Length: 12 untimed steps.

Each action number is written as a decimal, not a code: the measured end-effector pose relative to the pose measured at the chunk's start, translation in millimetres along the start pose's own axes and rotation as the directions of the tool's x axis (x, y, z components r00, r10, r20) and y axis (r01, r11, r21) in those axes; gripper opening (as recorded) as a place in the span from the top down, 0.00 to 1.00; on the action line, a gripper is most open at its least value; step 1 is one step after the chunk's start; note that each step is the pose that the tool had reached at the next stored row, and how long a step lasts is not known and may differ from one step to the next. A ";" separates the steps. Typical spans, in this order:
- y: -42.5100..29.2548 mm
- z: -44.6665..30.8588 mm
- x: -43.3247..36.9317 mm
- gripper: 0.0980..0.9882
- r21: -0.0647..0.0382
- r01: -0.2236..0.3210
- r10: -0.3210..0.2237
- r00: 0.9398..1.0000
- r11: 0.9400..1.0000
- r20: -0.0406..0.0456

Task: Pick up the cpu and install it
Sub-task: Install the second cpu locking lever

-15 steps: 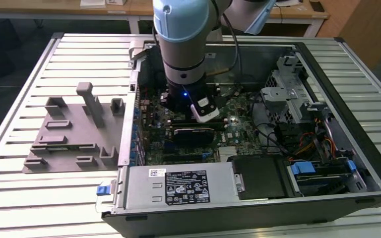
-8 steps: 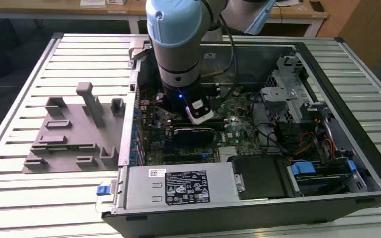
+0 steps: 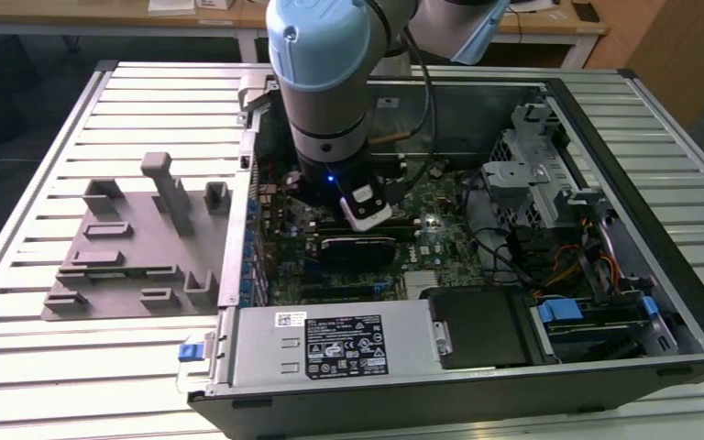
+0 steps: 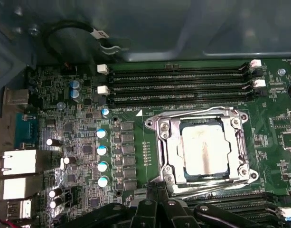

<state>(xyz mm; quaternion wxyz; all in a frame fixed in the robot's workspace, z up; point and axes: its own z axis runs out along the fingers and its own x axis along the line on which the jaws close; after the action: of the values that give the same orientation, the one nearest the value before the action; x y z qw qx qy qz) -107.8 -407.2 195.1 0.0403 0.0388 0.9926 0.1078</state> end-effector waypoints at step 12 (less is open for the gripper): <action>3.4 -14.1 -1.1 0.99 -0.003 0.000 0.000 1.000 1.000 0.000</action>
<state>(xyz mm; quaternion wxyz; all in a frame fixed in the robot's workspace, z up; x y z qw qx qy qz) -107.8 -407.0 209.7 0.0403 0.0388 0.9924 0.1093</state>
